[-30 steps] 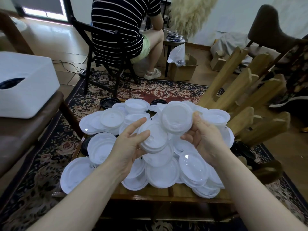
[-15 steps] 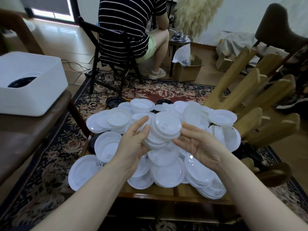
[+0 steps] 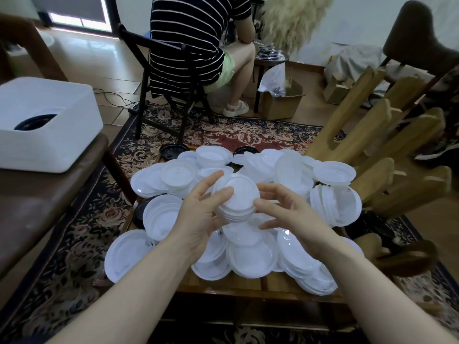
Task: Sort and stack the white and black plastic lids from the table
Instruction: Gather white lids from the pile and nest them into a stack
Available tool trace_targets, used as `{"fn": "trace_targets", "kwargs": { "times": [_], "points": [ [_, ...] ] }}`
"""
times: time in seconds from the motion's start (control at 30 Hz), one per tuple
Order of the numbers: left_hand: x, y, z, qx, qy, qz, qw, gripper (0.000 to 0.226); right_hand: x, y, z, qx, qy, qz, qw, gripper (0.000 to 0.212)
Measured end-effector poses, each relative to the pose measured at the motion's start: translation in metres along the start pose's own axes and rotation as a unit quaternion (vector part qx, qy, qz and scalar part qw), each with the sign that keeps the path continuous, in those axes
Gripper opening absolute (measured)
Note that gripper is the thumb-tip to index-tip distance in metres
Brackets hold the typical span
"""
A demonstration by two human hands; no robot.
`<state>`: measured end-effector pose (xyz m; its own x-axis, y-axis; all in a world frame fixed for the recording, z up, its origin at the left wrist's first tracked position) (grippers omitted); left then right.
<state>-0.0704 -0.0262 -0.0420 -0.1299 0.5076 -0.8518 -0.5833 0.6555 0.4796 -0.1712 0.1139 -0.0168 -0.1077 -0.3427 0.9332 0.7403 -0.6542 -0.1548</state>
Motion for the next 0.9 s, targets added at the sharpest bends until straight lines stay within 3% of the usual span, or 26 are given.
{"fn": "trace_targets", "kwargs": {
  "times": [0.1, 0.23, 0.33, 0.4, 0.47, 0.5, 0.57, 0.63, 0.73, 0.9],
  "points": [
    [0.002, 0.003, 0.002, 0.034, -0.003, -0.011, 0.999, 0.058, 0.000, 0.005, 0.001, 0.042, 0.012, -0.043, 0.998, 0.054],
    [0.004, 0.009, 0.004, 0.083, -0.008, -0.039, 0.996, 0.058, -0.003, 0.002, -0.002, 0.047, 0.010, -0.063, 0.997, 0.047],
    [0.004, 0.009, 0.004, 0.075, -0.009, -0.047, 0.996, 0.058, -0.002, -0.003, -0.001, 0.056, 0.004, -0.049, 0.997, 0.048],
    [0.003, 0.009, 0.004, 0.062, -0.002, -0.051, 0.997, 0.058, 0.001, -0.007, -0.002, 0.039, -0.011, -0.014, 0.999, 0.040],
    [0.002, 0.007, 0.002, 0.049, 0.005, -0.056, 0.997, 0.052, 0.007, -0.018, -0.009, -0.036, -0.055, 0.051, 0.997, 0.032],
    [0.002, 0.005, 0.001, 0.041, 0.007, -0.057, 0.998, 0.049, 0.010, -0.028, -0.015, -0.100, -0.092, 0.116, 0.984, 0.031],
    [0.003, 0.000, -0.001, 0.028, 0.000, -0.054, 0.998, 0.046, 0.018, -0.049, -0.024, -0.222, -0.158, 0.273, 0.923, 0.039],
    [0.003, -0.005, -0.001, 0.023, -0.011, -0.046, 0.999, 0.048, 0.024, -0.062, -0.035, -0.278, -0.184, 0.381, 0.863, 0.049],
    [-0.001, -0.008, -0.003, 0.023, -0.020, -0.035, 0.999, 0.058, 0.031, -0.073, -0.061, -0.279, -0.137, 0.471, 0.826, 0.069],
    [-0.009, -0.016, -0.013, 0.023, -0.022, -0.031, 0.999, 0.061, 0.028, -0.082, -0.097, -0.213, 0.004, 0.572, 0.792, 0.101]
  ]
}}
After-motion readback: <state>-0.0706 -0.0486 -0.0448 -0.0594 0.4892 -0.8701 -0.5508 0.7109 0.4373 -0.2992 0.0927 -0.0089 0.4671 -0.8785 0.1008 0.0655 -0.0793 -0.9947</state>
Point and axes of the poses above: each hand's wrist, its own z-axis away from the middle knuckle, its own y-axis out of the palm, x = y × z, the point moved 5 cm from there along -z, towards the middle knuckle, and after that the axes turned 5 degrees about y, right-handed, at the moved point
